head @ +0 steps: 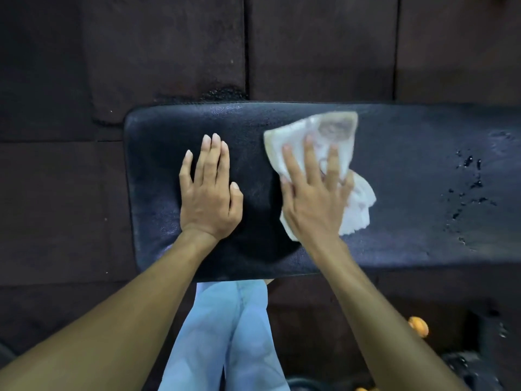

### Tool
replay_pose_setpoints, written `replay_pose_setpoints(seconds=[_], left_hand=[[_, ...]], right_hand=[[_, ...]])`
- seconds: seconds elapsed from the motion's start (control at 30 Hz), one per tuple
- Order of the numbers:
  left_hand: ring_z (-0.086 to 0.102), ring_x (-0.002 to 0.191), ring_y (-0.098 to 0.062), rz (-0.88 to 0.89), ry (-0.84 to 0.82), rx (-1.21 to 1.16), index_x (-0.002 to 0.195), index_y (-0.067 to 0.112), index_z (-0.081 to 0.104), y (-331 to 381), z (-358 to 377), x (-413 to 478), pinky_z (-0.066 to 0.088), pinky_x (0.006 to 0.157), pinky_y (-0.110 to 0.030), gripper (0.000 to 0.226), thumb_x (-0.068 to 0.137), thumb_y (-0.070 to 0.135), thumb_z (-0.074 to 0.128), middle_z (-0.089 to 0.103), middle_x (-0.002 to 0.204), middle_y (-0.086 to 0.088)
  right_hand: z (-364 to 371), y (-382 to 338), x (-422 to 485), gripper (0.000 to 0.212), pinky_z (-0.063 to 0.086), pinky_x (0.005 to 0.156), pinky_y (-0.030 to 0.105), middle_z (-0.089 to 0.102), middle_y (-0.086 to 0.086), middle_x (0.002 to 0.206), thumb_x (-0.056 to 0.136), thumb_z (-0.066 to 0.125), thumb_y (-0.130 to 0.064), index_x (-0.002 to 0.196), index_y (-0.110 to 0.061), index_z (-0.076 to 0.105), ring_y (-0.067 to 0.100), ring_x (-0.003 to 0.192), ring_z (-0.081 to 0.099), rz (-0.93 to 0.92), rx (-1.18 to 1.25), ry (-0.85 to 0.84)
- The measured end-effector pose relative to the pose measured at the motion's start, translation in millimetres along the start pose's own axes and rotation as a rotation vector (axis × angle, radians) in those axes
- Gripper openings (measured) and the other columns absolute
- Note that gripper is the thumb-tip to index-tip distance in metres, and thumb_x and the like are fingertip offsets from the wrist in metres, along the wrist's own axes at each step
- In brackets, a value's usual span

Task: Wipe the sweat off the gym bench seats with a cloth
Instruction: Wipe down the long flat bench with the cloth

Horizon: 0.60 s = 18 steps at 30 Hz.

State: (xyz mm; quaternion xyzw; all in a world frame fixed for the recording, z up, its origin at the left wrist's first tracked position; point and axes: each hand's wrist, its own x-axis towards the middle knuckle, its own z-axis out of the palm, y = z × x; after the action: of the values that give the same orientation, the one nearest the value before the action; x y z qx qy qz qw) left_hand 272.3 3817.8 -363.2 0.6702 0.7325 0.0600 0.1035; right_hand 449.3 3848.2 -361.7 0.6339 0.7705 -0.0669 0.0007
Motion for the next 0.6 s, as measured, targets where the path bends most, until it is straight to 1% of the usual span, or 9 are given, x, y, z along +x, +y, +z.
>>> replay_pose_setpoints(seconds=[0.07, 0.17, 0.2, 0.27, 0.33, 0.43, 0.47, 0.5, 0.6], left_hand=[[0.017, 0.146, -0.026, -0.003, 0.004, 0.0, 0.147, -0.003, 0.027, 0, 0, 0, 0.012, 0.119, -0.049, 0.065, 0.088, 0.022, 0.036, 0.024, 0.156, -0.018], [0.015, 0.147, -0.026, 0.007, 0.001, 0.01, 0.147, -0.003, 0.025, 0, -1, -1, 0.011, 0.119, -0.049, 0.064, 0.089, 0.021, 0.035, 0.022, 0.156, -0.018], [0.015, 0.147, -0.027, 0.008, -0.002, 0.009, 0.147, -0.003, 0.025, 0, 0, -1, 0.01, 0.119, -0.049, 0.064, 0.089, 0.021, 0.035, 0.022, 0.156, -0.018], [0.015, 0.147, -0.027, 0.006, -0.004, 0.007, 0.147, -0.003, 0.025, 0, 0, -1, 0.01, 0.119, -0.049, 0.064, 0.089, 0.021, 0.035, 0.022, 0.156, -0.018], [0.015, 0.147, -0.027, 0.005, 0.003, 0.002, 0.147, -0.003, 0.024, 0, 1, -2, 0.011, 0.119, -0.05, 0.064, 0.089, 0.021, 0.035, 0.022, 0.156, -0.018], [0.015, 0.147, -0.027, 0.007, 0.002, 0.001, 0.147, -0.003, 0.023, 1, 0, -2, 0.011, 0.119, -0.051, 0.064, 0.089, 0.021, 0.034, 0.021, 0.156, -0.019], [0.015, 0.147, -0.027, 0.003, 0.001, 0.004, 0.147, -0.003, 0.023, 0, 0, -2, 0.011, 0.119, -0.05, 0.064, 0.089, 0.022, 0.033, 0.021, 0.156, -0.019], [0.015, 0.147, -0.027, -0.001, -0.001, 0.008, 0.147, -0.004, 0.023, 0, -1, -2, 0.011, 0.119, -0.05, 0.064, 0.089, 0.022, 0.033, 0.021, 0.156, -0.019], [0.017, 0.146, -0.027, 0.002, 0.01, 0.02, 0.147, -0.004, 0.026, 1, 0, -1, 0.012, 0.119, -0.05, 0.063, 0.089, 0.02, 0.034, 0.024, 0.156, -0.019]], right_hand=[[-1, -9, 32, 0.045, 0.024, 0.103, 0.051, 0.036, -0.003, 0.156, 0.1, 0.037, -0.044, 0.146, -0.04, 0.04, 0.033, 0.142, 0.03, -0.141, 0.002, 0.005], [-10, -11, 78, 0.045, 0.024, 0.102, 0.051, 0.035, -0.004, 0.157, 0.101, 0.033, -0.045, 0.146, -0.041, 0.039, 0.033, 0.142, 0.033, -0.299, -0.006, -0.071], [-13, -5, 91, 0.046, 0.024, 0.104, 0.051, 0.033, -0.004, 0.158, 0.102, 0.031, -0.046, 0.147, -0.041, 0.036, 0.031, 0.144, 0.03, -0.278, -0.001, -0.107], [-20, 19, 110, 0.046, 0.021, 0.108, 0.05, 0.028, -0.005, 0.16, 0.103, 0.027, -0.047, 0.148, -0.04, 0.034, 0.028, 0.146, 0.024, -0.064, 0.024, -0.156], [-26, 49, 115, 0.046, 0.02, 0.109, 0.05, 0.027, -0.007, 0.16, 0.102, 0.025, -0.047, 0.147, -0.039, 0.036, 0.027, 0.146, 0.022, 0.172, 0.055, -0.127], [-20, 55, 75, 0.046, 0.024, 0.106, 0.049, 0.026, -0.009, 0.16, 0.102, 0.029, -0.047, 0.146, -0.041, 0.037, 0.027, 0.145, 0.025, 0.345, 0.034, -0.019], [-16, 42, 51, 0.045, 0.026, 0.105, 0.05, 0.028, -0.008, 0.16, 0.102, 0.032, -0.046, 0.146, -0.041, 0.039, 0.028, 0.145, 0.027, 0.371, 0.033, 0.026], [-11, 24, 29, 0.045, 0.029, 0.103, 0.052, 0.031, -0.005, 0.159, 0.101, 0.037, -0.044, 0.145, -0.04, 0.041, 0.03, 0.143, 0.031, 0.351, 0.048, 0.055], [3, -24, -1, 0.042, 0.031, 0.101, 0.053, 0.039, 0.0, 0.155, 0.101, 0.043, -0.041, 0.143, -0.038, 0.047, 0.034, 0.14, 0.036, 0.106, 0.062, 0.074]])
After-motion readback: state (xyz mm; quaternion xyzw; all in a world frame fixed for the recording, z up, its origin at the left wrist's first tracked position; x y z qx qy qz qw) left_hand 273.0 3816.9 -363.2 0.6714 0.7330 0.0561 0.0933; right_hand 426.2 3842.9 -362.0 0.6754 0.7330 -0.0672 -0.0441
